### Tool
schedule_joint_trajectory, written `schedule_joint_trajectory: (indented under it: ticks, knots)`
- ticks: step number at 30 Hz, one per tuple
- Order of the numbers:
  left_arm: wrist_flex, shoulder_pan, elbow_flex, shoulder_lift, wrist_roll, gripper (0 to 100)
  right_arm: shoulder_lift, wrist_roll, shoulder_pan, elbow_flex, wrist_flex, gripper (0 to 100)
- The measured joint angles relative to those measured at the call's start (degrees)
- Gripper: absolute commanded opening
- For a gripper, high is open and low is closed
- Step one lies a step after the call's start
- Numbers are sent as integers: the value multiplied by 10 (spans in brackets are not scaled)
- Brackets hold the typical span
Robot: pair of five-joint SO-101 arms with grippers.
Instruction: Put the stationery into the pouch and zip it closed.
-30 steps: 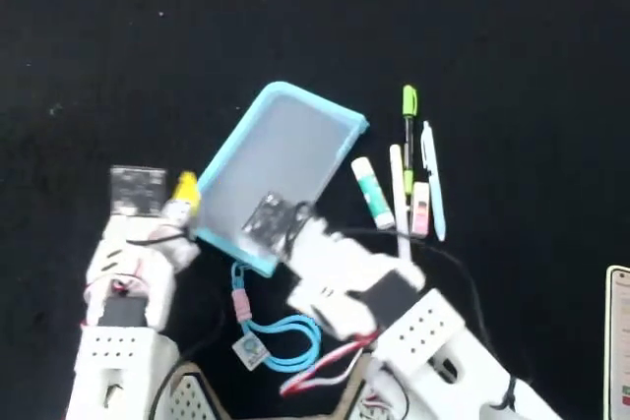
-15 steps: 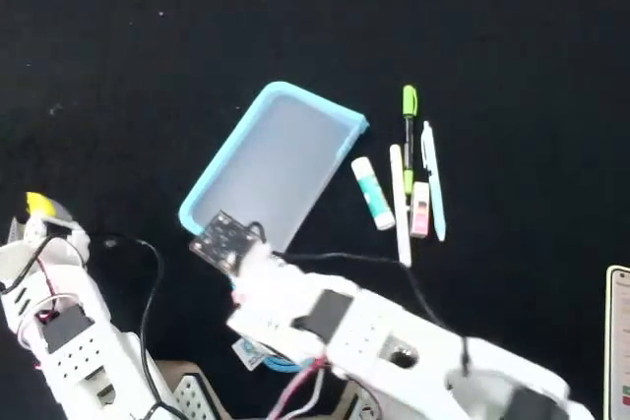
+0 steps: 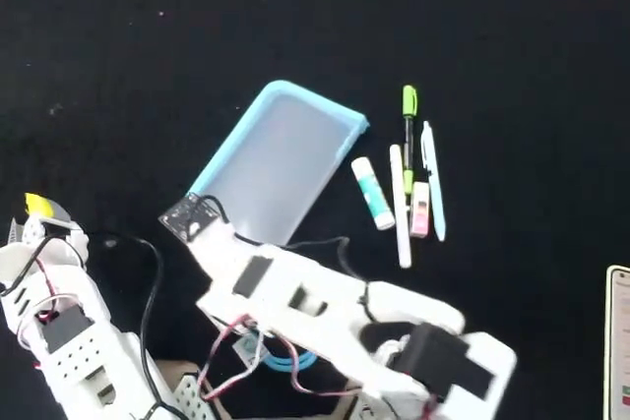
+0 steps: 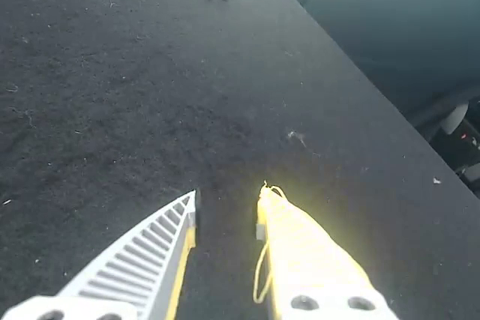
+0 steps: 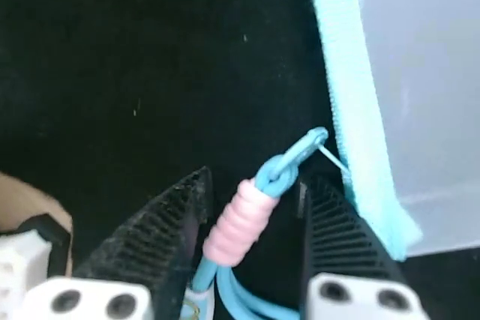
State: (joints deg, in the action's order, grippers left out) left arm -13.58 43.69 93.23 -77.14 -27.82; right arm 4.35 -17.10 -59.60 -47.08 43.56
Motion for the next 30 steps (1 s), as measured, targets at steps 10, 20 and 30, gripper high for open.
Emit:
schedule_joint_trajectory:
  ticks: [10, 20, 30]
  knots:
    - [0, 0, 0, 0, 0, 141, -57, 183, 155, 84, 194, 10]
    - [0, 0, 0, 0, 0, 141, 100, 326, 293, -22, 203, 129]
    - [0, 0, 0, 0, 0, 141, 126, 279, 290, -114, 90, 170]
